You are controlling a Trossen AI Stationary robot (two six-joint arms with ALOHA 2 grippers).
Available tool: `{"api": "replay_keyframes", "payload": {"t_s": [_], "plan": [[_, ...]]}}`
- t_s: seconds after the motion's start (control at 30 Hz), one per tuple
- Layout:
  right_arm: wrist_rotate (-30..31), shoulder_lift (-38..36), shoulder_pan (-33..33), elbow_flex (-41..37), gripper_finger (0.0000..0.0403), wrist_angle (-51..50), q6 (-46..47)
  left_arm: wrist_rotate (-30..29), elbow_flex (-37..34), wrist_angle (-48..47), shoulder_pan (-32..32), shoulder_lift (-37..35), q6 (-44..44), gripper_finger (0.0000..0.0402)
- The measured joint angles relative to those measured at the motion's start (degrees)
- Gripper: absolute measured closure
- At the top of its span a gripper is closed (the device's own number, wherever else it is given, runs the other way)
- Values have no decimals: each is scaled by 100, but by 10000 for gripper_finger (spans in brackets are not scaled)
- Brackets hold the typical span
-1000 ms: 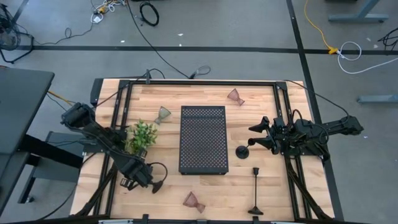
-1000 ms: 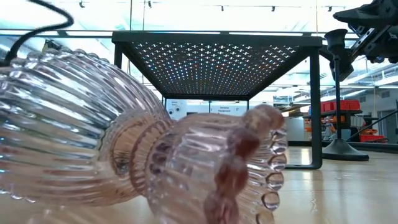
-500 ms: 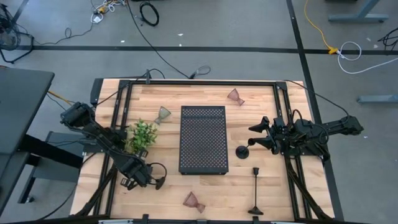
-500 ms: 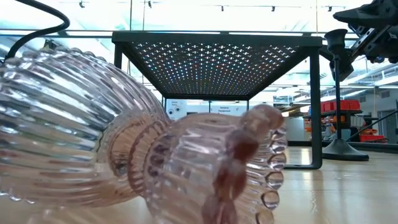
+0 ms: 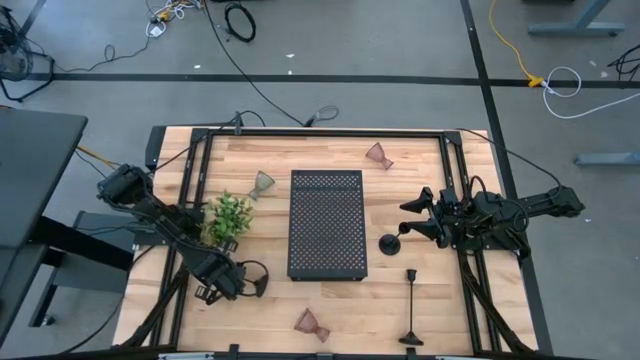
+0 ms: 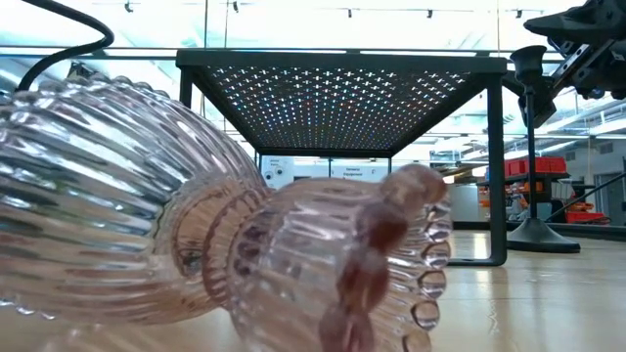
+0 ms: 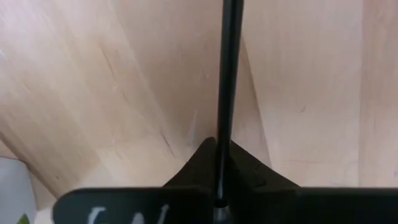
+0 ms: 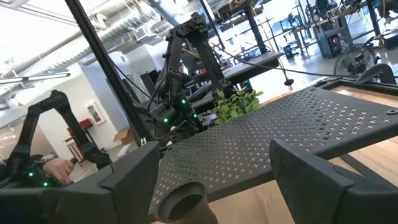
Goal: Pick & Place candle stick holders
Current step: Put the left black candle holder on the shelf
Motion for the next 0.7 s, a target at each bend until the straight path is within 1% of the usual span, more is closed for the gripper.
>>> {"api": "replay_keyframes", "payload": {"t_s": [0.17, 0.27, 0.4, 0.53, 0.7], "plan": [[0, 1, 0, 0, 101, 0, -1, 21, 209, -490, 2, 30, -147, 389], [0, 0, 1, -1, 101, 1, 3, 205, 381, -796, 2, 30, -173, 390], [-1, 1, -1, 0, 101, 13, 14, 347, 728, -1464, 3, 25, -175, 390], [0, -1, -1, -1, 101, 11, 21, 354, 1309, -2235, 15, 23, -175, 390], [0, -1, 0, -1, 101, 9, 23, 220, 2358, -3692, 127, 19, -322, 390]]}}
